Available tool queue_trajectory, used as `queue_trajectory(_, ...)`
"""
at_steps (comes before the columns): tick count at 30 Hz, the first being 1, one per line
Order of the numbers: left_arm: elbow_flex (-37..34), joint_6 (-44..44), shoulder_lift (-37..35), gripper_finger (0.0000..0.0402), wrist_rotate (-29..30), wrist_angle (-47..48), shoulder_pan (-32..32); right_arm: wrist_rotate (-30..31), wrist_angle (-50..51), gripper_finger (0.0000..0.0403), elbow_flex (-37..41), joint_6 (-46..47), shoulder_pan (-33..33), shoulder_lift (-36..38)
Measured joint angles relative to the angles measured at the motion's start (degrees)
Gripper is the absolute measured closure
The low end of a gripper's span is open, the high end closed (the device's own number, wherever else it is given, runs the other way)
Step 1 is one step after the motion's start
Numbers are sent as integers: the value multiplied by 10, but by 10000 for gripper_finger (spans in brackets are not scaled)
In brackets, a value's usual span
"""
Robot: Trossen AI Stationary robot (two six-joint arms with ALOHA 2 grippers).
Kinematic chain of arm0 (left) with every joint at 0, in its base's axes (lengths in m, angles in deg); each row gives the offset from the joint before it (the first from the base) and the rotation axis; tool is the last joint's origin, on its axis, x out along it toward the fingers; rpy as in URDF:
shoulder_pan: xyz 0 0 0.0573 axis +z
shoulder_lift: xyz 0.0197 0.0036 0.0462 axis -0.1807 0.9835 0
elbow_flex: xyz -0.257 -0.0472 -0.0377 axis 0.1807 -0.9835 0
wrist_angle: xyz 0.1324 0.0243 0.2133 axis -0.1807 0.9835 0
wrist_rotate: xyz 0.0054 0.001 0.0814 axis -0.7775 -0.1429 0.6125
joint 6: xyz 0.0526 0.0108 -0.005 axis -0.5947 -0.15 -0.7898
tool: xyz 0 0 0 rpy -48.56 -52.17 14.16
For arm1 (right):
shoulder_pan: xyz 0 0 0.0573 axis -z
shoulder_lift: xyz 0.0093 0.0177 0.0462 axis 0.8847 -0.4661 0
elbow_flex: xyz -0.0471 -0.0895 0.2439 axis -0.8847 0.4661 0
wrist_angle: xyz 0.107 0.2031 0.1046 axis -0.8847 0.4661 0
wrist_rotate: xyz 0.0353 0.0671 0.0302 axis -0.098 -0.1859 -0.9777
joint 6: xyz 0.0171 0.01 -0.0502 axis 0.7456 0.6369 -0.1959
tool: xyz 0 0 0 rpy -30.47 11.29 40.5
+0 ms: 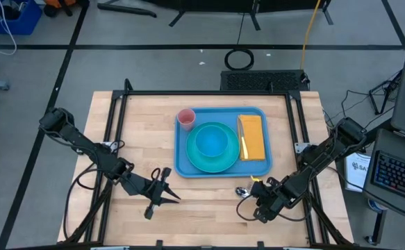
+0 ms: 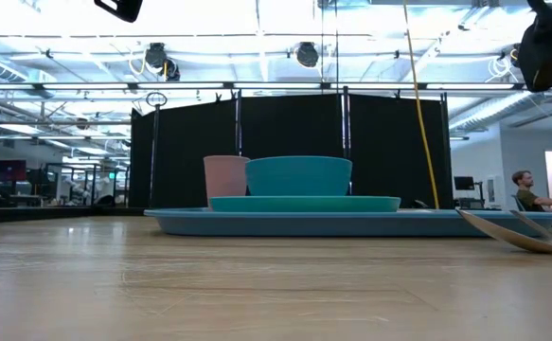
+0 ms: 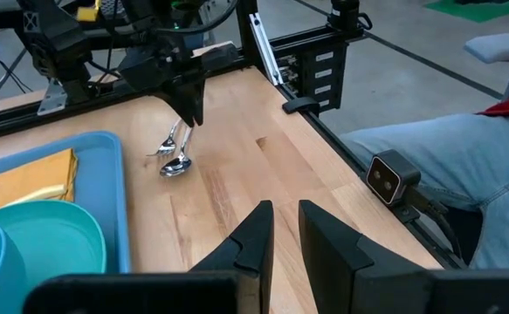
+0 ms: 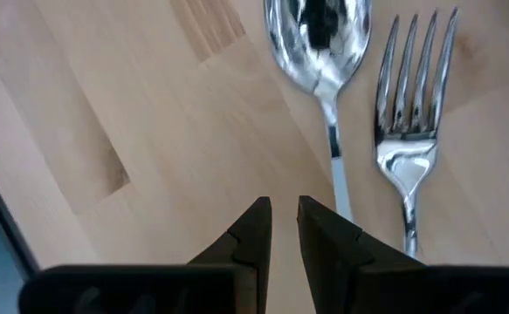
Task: Set up tray
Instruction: Put the orange spoon on top of the yellow napkin to the right of the yellow knife
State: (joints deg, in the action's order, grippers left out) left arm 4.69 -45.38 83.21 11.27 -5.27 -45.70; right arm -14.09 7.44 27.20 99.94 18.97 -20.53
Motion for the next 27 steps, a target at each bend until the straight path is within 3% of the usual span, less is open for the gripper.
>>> queue_trajectory(27,0,0,0,339,0,1,0,3,-14,354,22,-2,-2,-3)
